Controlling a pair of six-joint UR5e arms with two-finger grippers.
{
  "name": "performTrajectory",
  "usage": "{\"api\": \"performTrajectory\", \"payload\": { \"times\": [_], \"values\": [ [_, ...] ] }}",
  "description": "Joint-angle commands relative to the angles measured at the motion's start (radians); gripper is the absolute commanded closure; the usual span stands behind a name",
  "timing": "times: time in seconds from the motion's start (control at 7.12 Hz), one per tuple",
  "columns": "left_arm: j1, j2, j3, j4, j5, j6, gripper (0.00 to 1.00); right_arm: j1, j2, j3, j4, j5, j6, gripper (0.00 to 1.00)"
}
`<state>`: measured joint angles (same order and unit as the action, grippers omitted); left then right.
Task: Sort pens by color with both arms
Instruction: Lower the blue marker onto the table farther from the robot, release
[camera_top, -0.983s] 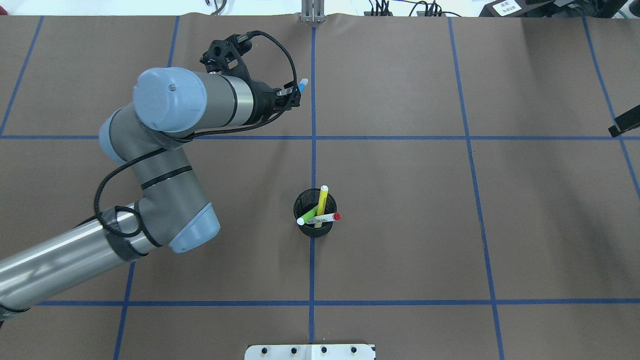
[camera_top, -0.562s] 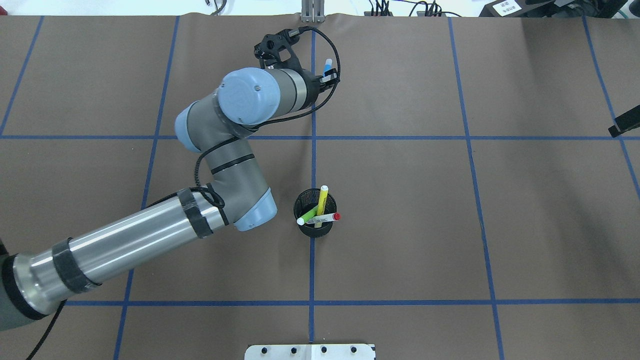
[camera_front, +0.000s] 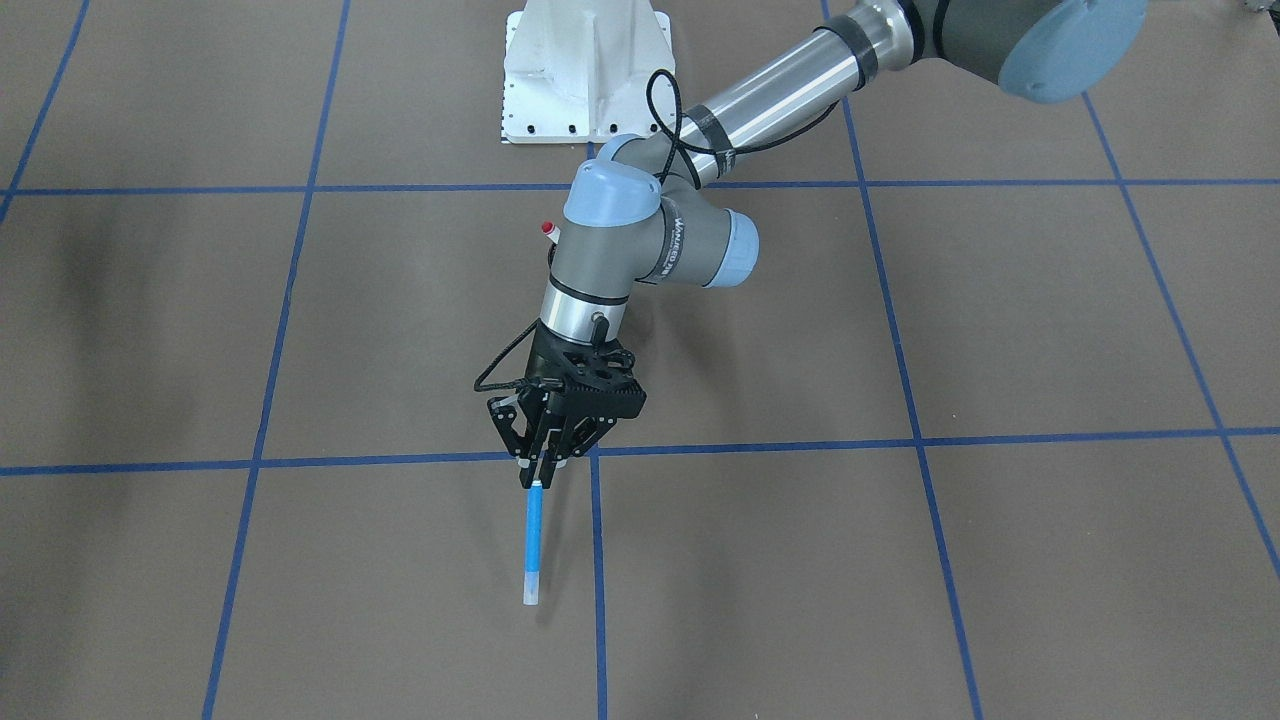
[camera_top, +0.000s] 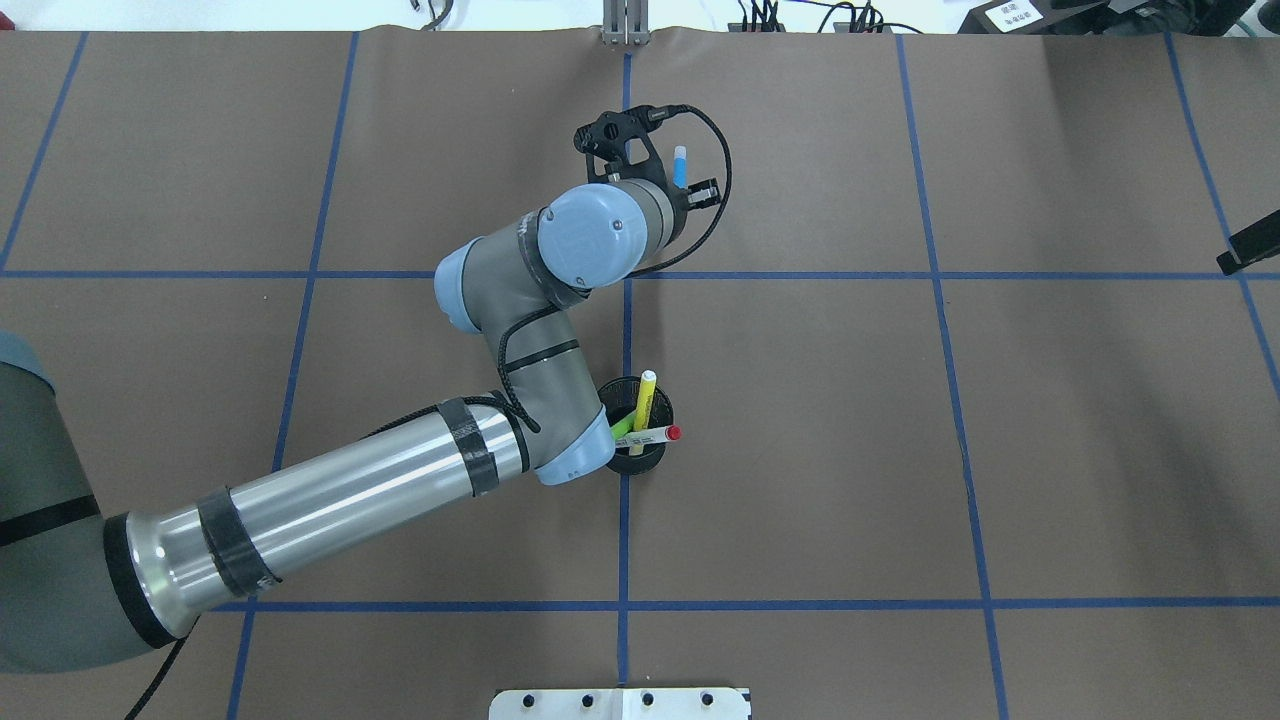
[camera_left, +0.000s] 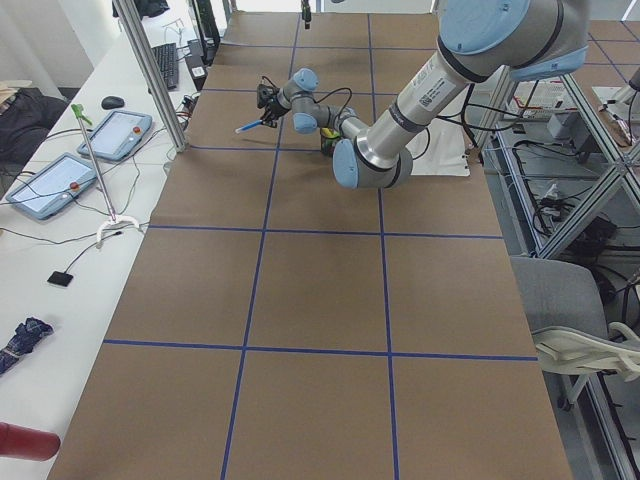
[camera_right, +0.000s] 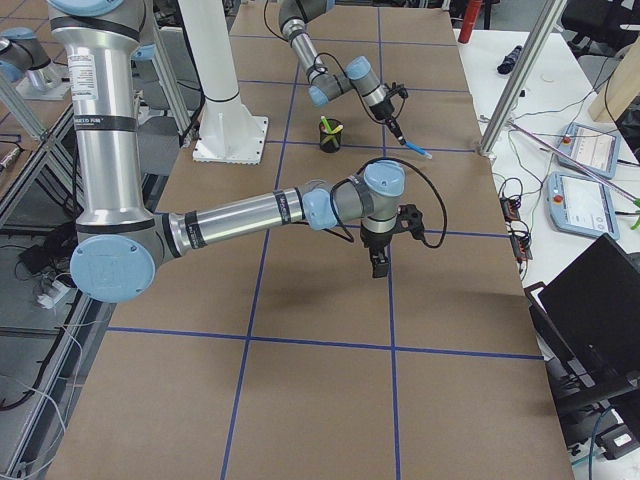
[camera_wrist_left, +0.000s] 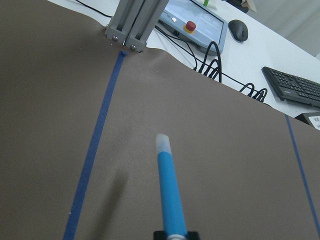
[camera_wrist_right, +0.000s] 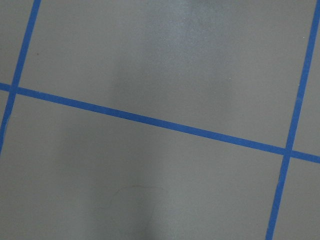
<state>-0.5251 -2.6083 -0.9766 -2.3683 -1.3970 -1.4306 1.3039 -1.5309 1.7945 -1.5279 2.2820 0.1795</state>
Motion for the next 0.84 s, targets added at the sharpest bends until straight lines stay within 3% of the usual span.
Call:
{"api": "performTrajectory", "payload": {
  "times": [0.0,0.28,0.42,0.56,0.7],
  "values": [
    [0.042,-0.001,0.021,0.0,0.033,0.025,0.99,0.0,0.0,0.0,0.0,0.001,0.0,0.0],
    [0.047,0.002,0.024,-0.002,0.033,0.027,0.61,0.0,0.0,0.0,0.002,-0.001,0.0,0.0],
    [0.047,0.001,0.019,-0.003,0.033,0.06,0.21,0.0,0.0,0.0,0.0,-0.001,0.0,0.0],
    [0.047,0.005,0.016,-0.029,0.033,0.077,0.01,0.0,0.002,0.0,0.0,-0.001,0.0,0.0],
    [0.043,0.008,0.006,-0.061,0.032,0.079,0.0,0.0,0.002,-0.001,0.002,-0.001,0.0,0.0]
  ]
}}
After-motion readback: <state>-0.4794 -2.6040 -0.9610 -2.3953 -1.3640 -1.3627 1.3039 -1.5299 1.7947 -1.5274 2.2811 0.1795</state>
